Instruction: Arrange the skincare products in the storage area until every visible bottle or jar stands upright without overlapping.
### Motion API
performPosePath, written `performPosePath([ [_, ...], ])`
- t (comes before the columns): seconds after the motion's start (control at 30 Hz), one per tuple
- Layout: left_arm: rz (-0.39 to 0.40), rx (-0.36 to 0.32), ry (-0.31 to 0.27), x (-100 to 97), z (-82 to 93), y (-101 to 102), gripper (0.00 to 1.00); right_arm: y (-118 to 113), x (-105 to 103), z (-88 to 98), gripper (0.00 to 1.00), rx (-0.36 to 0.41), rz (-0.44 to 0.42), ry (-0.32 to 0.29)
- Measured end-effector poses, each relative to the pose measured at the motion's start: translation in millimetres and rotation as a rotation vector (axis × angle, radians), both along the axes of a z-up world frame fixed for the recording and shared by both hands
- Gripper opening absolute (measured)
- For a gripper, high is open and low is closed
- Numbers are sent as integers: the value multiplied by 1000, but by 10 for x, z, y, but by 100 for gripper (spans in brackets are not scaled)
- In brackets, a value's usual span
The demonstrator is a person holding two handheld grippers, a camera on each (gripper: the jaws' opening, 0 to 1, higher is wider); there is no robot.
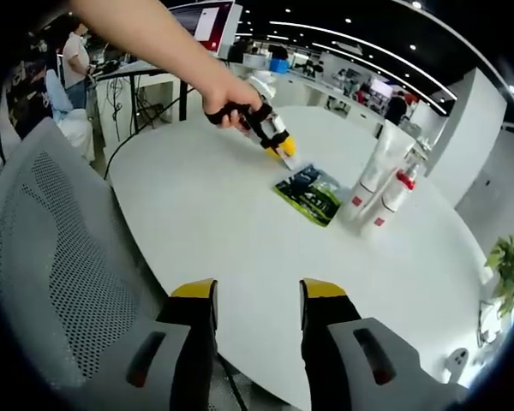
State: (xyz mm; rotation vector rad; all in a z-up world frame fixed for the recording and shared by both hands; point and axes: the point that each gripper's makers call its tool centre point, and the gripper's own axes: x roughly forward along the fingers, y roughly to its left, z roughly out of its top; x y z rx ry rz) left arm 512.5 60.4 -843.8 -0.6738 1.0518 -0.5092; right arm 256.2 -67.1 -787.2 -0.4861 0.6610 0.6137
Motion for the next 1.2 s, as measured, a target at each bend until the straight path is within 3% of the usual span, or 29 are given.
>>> performPosePath([
  [0.37,-97,154,-36,9,16,101,36,-7,7,11,36,4,-4,-4],
  [0.47,-119,191,-63,-12,48,183,44,2,-1,8,36,0,4,-7],
  [0.53,-132,222,-104,-2,75,269,43,-13,8,17,36,-2,-3,-11],
  [0.6,-106,249,-161,51,134,391,42,-22,17,29,36,0,-9,-15],
  [0.67,-53,333,-239,143,181,590,42,-23,20,32,36,-1,-9,-18],
  [0.7,10,366,-274,247,202,723,43,-23,20,31,36,-1,-9,-18],
  [0.77,85,345,-268,324,223,832,49,-20,16,24,36,-2,-7,-15],
  [0.83,136,399,-282,395,213,978,56,-20,14,19,36,-4,-5,-15],
  [0.97,148,509,-252,439,44,1126,69,-29,18,15,36,-7,-9,-12],
  [1.03,156,528,-209,444,-73,1174,68,-31,18,11,36,-8,-9,-10],
  [1.2,154,600,-217,487,-171,1233,69,-40,22,8,36,-10,-13,-7],
])
